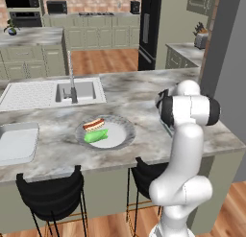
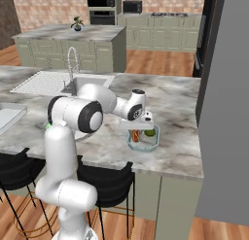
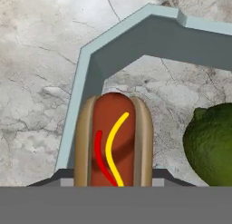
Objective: Place one cooked food and one vegetable from the large plate to each tupperware container.
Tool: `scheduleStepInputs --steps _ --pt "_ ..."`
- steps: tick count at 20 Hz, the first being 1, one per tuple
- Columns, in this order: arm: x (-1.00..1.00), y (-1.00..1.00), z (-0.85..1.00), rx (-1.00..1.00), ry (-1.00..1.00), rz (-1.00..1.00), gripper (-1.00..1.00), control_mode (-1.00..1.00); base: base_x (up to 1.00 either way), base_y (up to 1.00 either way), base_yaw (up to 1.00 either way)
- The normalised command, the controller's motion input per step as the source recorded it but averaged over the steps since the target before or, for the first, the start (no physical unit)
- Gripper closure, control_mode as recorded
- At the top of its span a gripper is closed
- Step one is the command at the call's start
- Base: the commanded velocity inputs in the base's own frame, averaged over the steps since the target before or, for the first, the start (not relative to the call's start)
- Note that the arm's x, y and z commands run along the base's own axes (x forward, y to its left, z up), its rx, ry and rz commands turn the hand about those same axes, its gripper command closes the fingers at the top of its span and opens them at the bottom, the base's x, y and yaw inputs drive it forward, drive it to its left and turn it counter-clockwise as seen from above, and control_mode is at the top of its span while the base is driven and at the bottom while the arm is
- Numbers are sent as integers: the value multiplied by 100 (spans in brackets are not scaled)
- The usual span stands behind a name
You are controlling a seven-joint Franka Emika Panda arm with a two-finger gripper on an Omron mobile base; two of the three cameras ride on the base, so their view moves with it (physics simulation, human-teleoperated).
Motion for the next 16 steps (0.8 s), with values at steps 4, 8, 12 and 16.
scheduleStepInputs --steps 4,8,12,16 --pt "26 -19 -13 0 0 0 100 -100 0 0 0" --pt "6 -11 -15 0 0 0 -100 -100 0 0 0" --pt "0 0 0 0 0 0 -100 -100 0 0 0" --pt "-20 0 2 0 -3 0 -100 -100 0 0 0"
